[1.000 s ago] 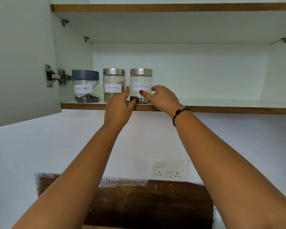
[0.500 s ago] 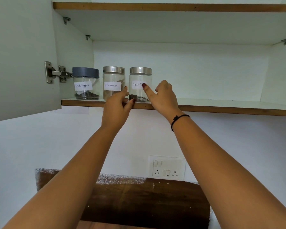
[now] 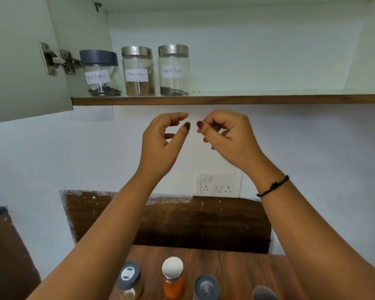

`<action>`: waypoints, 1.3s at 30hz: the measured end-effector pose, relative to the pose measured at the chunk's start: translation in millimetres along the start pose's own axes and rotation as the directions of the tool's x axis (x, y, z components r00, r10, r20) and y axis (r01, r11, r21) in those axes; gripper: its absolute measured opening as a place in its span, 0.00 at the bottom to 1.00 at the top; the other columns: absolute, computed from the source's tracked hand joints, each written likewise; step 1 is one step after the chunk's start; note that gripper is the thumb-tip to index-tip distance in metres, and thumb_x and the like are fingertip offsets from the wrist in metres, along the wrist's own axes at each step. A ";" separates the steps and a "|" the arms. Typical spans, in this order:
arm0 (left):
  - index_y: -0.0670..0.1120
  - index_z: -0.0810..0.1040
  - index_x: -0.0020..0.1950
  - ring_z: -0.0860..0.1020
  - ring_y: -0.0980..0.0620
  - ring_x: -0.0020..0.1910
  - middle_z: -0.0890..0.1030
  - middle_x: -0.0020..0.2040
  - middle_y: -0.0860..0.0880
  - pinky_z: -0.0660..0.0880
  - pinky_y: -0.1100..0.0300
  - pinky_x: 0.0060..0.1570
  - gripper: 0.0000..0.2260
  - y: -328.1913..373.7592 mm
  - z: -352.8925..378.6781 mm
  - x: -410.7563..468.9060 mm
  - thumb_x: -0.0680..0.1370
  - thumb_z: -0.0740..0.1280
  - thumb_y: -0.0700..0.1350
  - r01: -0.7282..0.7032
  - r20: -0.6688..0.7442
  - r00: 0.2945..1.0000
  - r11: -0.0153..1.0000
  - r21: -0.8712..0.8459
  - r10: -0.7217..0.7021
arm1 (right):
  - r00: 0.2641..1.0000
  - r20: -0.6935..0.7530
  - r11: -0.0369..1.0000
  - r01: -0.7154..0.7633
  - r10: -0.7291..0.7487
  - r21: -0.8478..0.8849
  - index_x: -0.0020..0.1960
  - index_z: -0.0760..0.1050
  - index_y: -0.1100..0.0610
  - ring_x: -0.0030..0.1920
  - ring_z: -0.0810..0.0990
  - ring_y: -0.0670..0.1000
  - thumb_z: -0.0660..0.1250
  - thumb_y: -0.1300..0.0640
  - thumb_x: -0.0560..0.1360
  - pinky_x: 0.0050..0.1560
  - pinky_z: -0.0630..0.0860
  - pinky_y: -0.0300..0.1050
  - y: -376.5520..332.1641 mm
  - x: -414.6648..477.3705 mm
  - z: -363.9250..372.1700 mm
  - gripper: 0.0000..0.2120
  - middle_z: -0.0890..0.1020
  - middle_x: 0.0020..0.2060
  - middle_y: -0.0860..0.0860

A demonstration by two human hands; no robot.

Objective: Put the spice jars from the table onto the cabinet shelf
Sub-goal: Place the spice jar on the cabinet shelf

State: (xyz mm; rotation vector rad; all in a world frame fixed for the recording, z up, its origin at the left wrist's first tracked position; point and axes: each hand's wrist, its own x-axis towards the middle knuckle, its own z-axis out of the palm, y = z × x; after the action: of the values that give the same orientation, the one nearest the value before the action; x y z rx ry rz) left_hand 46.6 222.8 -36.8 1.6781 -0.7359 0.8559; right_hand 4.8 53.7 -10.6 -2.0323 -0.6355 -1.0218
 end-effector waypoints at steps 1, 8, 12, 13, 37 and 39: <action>0.51 0.80 0.61 0.78 0.59 0.58 0.80 0.59 0.55 0.76 0.70 0.50 0.10 0.6 5.0 -10.1 0.80 0.67 0.46 0.013 0.015 1.000 1.000 -0.006 -0.013 | 1.000 0.001 1.000 -0.026 0.026 0.000 0.42 0.82 0.59 0.40 0.81 0.51 0.68 0.56 0.77 0.38 0.81 0.50 5.2 -12.3 -0.4 0.09 0.81 0.38 0.51; 0.54 0.80 0.61 0.77 0.61 0.59 0.80 0.60 0.57 0.75 0.73 0.52 0.10 -8.5 40.8 -86.9 0.81 0.66 0.46 0.195 0.145 0.971 0.980 -0.038 -0.187 | 0.982 0.037 0.981 -0.189 0.188 0.036 0.46 0.82 0.58 0.42 0.81 0.51 0.68 0.56 0.77 0.39 0.82 0.51 32.4 -95.3 -10.8 0.07 0.80 0.40 0.46; 0.49 0.80 0.62 0.78 0.59 0.59 0.81 0.60 0.54 0.77 0.68 0.53 0.11 -16.3 62.1 -132.4 0.81 0.66 0.41 0.286 0.215 0.940 0.956 -0.072 -0.265 | 0.956 0.028 0.952 -0.292 0.291 0.087 0.48 0.81 0.55 0.41 0.82 0.53 0.68 0.58 0.78 0.39 0.83 0.51 45.1 -141.3 -18.4 0.04 0.82 0.41 0.48; 0.47 0.80 0.62 0.79 0.58 0.60 0.81 0.60 0.52 0.77 0.67 0.54 0.11 -18.8 66.3 -142.5 0.81 0.66 0.41 0.292 0.233 0.936 0.952 -0.091 -0.264 | 0.950 0.028 0.944 -0.311 0.310 0.110 0.48 0.81 0.55 0.40 0.82 0.54 0.68 0.58 0.78 0.40 0.83 0.51 48.0 -152.7 -18.3 0.03 0.82 0.40 0.49; 0.48 0.78 0.63 0.78 0.61 0.60 0.80 0.60 0.58 0.77 0.66 0.56 0.12 -42.9 119.1 -316.4 0.81 0.64 0.38 0.568 0.552 0.674 0.822 0.037 -0.491 | 0.768 0.035 0.764 -0.640 0.640 0.083 0.50 0.80 0.57 0.45 0.81 0.45 0.68 0.63 0.76 0.47 0.81 0.45 98.1 -362.9 -3.3 0.04 0.83 0.44 0.49; 0.49 0.77 0.65 0.79 0.60 0.59 0.80 0.59 0.58 0.78 0.65 0.55 0.13 -45.9 122.8 -335.3 0.81 0.66 0.41 0.607 0.607 0.588 0.787 0.105 -0.534 | 0.700 0.043 0.694 -0.713 0.713 0.104 0.51 0.80 0.54 0.48 0.82 0.44 0.69 0.64 0.76 0.51 0.81 0.44 99.6 -384.3 -6.1 0.07 0.83 0.46 0.48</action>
State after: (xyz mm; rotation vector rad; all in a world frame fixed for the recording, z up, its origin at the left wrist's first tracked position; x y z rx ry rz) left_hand -79.5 133.0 -361.8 1.9331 -0.5717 -0.2264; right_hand -141.8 -45.1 -366.2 -1.9108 0.1346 -0.4911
